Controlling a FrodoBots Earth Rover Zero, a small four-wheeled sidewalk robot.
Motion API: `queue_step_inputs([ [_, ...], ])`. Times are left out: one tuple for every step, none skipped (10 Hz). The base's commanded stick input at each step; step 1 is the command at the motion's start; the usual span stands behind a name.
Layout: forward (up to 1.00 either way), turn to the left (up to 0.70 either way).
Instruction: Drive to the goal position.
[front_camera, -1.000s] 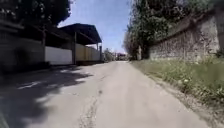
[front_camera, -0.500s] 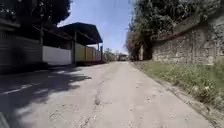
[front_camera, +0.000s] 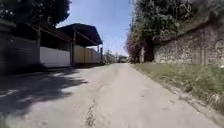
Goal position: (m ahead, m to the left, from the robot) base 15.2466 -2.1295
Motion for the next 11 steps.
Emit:
queue_step_inputs([
  [0.85, -0.12],
  [0.85, -0.01],
  [0.85, -0.02],
  [0.85, -0.07],
  [0.85, -0.14],
  [0.85, -0.08],
  [0.85, -0.06],
  [0.85, -0.16],
  [0.85, -0.12],
  [0.85, -0.06],
  [0.85, -0.05],
])
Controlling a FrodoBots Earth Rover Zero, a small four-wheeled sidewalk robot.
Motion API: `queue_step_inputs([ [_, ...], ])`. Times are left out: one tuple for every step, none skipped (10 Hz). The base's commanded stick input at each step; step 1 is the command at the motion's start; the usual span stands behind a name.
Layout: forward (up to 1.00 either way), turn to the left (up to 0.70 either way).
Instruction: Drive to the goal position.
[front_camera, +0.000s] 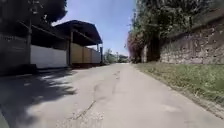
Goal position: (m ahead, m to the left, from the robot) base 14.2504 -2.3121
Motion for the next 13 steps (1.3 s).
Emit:
queue_step_inputs([
  [0.85, -0.05],
  [0.85, -0.03],
  [0.85, -0.13],
  [0.85, -0.13],
  [0.85, -0.14],
  [0.85, -0.16],
  [0.85, -0.19],
  [0.85, -0.03],
  [0.85, -0.05],
  [0.85, -0.05],
  [0.85, -0.05],
  [0.85, -0.10],
  [0.85, -0.11],
])
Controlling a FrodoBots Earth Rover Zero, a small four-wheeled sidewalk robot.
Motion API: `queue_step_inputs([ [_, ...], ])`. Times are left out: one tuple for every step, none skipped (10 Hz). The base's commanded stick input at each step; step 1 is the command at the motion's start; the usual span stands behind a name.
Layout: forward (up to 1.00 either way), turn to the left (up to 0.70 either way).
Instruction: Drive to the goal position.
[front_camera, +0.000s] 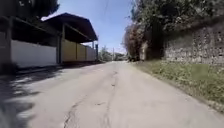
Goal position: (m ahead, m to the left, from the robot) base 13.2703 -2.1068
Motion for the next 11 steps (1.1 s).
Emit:
queue_step_inputs([
  [0.85, -0.02],
  [0.85, -0.15],
  [0.85, -0.05],
  [0.85, 0.00],
  [0.85, 0.00],
  [0.85, 0.00],
  [0.85, 0.00],
  [0.85, 0.00],
  [0.85, 0.00],
  [0.85, 0.00],
  [0.85, -0.02],
])
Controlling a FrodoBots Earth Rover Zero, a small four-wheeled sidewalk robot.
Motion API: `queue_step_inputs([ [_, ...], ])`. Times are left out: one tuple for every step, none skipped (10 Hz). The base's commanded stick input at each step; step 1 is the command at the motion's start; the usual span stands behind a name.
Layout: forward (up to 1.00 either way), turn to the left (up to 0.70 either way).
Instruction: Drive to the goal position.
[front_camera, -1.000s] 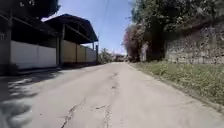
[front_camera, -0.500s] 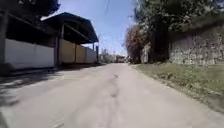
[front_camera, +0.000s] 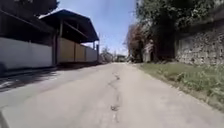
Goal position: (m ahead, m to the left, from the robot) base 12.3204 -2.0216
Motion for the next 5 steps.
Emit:
queue_step_inputs([
  [0.85, -0.25],
  [0.85, -0.21],
  [0.85, -0.02],
  [0.85, -0.16],
  [0.85, -0.31],
])
